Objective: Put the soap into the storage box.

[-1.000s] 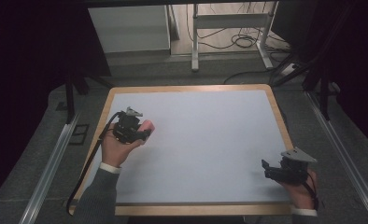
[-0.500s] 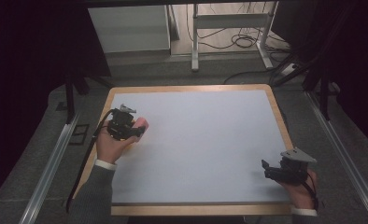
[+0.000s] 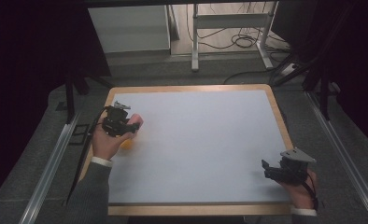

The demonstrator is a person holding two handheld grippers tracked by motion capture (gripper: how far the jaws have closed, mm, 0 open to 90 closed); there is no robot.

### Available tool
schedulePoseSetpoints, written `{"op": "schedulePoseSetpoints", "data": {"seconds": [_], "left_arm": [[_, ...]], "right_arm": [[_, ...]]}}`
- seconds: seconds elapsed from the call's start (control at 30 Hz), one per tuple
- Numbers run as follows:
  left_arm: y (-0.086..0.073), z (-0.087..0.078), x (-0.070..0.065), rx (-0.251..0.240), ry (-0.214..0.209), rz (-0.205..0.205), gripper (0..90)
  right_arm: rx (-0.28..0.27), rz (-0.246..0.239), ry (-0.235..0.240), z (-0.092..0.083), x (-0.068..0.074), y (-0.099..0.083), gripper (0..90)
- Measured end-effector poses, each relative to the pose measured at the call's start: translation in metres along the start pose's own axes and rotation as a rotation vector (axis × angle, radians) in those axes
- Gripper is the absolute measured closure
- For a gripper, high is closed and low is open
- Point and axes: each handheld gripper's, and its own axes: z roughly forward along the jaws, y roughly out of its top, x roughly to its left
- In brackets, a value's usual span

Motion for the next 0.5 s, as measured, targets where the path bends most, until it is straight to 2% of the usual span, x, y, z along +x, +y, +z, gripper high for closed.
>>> {"op": "schedulePoseSetpoints", "data": {"seconds": [0.13, 0.5], "left_arm": [[0.000, 0.003, 0.004, 0.009, -0.005, -0.009, 60.3], [-0.007, 0.001, 0.017, 0.018, 0.014, -0.029, 60.2]], "right_arm": [[0.002, 0.004, -0.003, 0.000, -0.001, 0.000, 6.0], [-0.004, -0.002, 0.007, -0.002, 0.001, 0.002, 6.0]]}}
